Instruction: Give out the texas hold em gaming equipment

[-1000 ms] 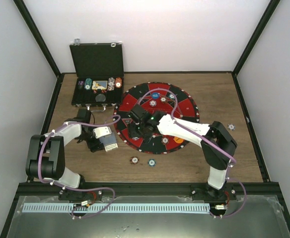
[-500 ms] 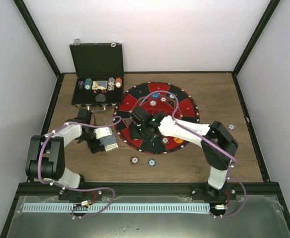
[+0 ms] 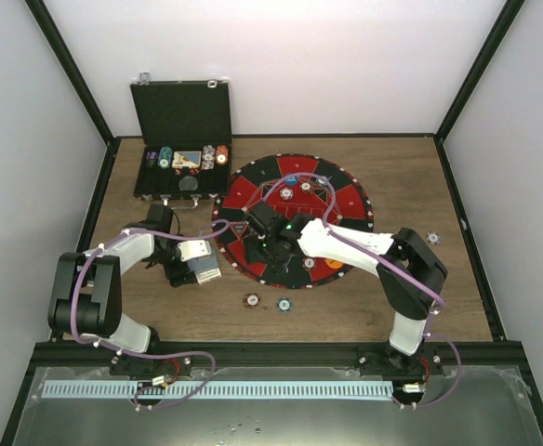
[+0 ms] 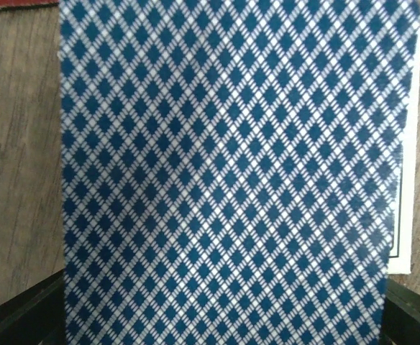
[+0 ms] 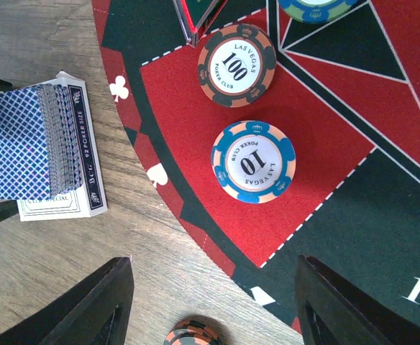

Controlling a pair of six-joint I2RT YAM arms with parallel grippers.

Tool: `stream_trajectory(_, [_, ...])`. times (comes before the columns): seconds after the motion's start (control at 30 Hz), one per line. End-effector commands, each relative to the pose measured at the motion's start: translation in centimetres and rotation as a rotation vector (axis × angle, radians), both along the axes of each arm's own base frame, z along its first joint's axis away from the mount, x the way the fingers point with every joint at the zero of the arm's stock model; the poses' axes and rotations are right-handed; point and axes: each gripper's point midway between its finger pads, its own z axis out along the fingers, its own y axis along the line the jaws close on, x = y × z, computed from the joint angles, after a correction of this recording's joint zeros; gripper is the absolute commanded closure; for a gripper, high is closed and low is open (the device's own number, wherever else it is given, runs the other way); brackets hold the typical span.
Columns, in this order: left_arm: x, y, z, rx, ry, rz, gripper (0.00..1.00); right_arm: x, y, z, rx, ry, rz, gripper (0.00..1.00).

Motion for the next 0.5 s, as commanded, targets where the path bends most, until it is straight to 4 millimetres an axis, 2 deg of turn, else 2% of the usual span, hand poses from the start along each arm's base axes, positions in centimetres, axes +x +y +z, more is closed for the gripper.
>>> stream_trajectory(0.0, [-2.02,0.60,-2.10,0.053,0.079,-0.040,0.12,0.10,0.03,1.50,0.042,-0.017,-0.011,0.37])
stream_trajectory(0.37, [-2.57,0.62,-2.39,0.058,0.098,-0.053,0.28,0.00,0.01,1.42,0.046,-0.013,-0.010,0.37])
stream_trajectory(0.47, [-2.75,0.71,-2.40,0.062,0.108,-0.056,0.40,-0.09,0.05,1.30,0.048,-0.010,-0.007,0.37])
